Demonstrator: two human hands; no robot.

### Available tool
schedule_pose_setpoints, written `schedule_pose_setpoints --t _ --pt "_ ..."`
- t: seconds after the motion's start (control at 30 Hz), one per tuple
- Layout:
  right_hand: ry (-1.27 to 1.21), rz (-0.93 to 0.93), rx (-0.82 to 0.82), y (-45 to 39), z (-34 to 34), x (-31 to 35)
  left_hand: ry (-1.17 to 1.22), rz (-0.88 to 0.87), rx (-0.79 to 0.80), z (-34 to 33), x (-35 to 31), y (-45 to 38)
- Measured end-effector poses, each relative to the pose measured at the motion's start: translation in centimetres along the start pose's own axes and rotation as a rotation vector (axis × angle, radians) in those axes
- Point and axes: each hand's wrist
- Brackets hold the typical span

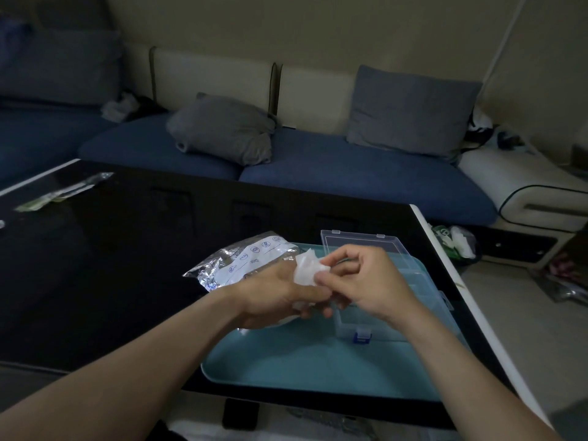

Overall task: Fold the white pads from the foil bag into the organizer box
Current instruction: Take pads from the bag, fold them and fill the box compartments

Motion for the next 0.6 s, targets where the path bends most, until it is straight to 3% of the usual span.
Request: schedule_pose_setpoints --t 0.2,0.3,0.6 --pt "0.261 0.162 -0.117 -0.75 0.79 -1.08 -0.098 0.017 -0.079 0.12 -0.05 0.06" --pt "0.338 0.222 -0.064 -0.71 0.35 -1.15 -0.194 0.018 -0.033 0.53 0.28 -0.01" --pt "0.032 0.140 -0.106 -0.49 0.35 -0.41 -0.223 0.037 0.021 0.24 0.35 0.13"
Point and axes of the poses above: each hand's wrist, its own y-axis away from the middle knuckle, its own z-axis out of the back of the hand, x = y × z, and after that the axes turned 13 degrees about y, right-handed
